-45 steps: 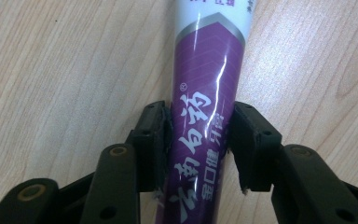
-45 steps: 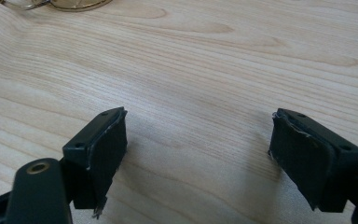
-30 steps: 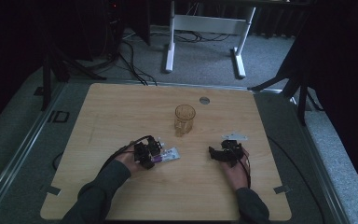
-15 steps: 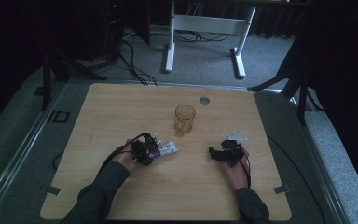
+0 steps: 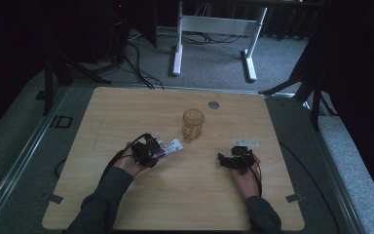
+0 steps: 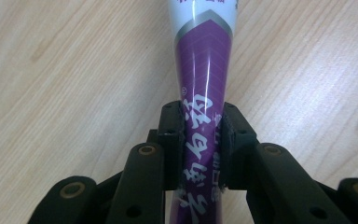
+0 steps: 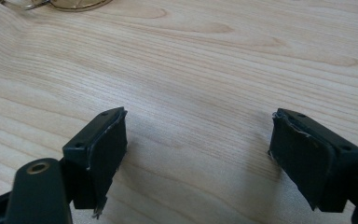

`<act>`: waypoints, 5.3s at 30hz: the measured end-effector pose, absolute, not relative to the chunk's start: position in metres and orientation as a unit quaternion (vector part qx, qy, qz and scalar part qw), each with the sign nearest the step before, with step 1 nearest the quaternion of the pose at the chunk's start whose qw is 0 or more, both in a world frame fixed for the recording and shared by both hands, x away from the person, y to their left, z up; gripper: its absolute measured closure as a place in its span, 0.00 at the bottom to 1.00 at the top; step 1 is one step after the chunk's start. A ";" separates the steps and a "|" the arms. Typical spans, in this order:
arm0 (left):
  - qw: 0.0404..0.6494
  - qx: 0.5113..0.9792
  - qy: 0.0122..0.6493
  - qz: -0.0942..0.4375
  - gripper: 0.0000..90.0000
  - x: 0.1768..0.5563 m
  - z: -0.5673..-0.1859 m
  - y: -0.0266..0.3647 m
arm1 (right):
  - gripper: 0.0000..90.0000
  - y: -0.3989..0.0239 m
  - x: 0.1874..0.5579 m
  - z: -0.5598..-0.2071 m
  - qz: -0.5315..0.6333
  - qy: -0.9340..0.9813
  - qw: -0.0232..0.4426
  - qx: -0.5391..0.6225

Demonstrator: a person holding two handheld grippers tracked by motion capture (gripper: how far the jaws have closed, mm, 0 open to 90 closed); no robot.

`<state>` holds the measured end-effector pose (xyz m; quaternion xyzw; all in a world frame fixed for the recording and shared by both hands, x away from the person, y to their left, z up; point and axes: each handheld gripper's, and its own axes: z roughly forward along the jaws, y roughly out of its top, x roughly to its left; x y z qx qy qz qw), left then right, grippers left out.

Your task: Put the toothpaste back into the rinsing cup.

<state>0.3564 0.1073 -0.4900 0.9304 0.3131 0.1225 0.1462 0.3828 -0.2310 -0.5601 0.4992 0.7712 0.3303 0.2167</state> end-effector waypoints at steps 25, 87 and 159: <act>0.219 0.896 0.360 0.139 0.82 0.363 -0.475 0.114 | 0.21 -0.231 0.383 -0.560 0.331 0.771 0.217 0.499; 0.345 0.835 0.404 0.145 0.82 0.372 -0.464 0.109 | 0.21 -0.231 0.383 -0.560 0.331 0.771 0.217 0.500; 0.401 0.801 0.398 0.199 0.81 0.402 -0.431 0.099 | 0.21 -0.231 0.383 -0.560 0.330 0.771 0.217 0.500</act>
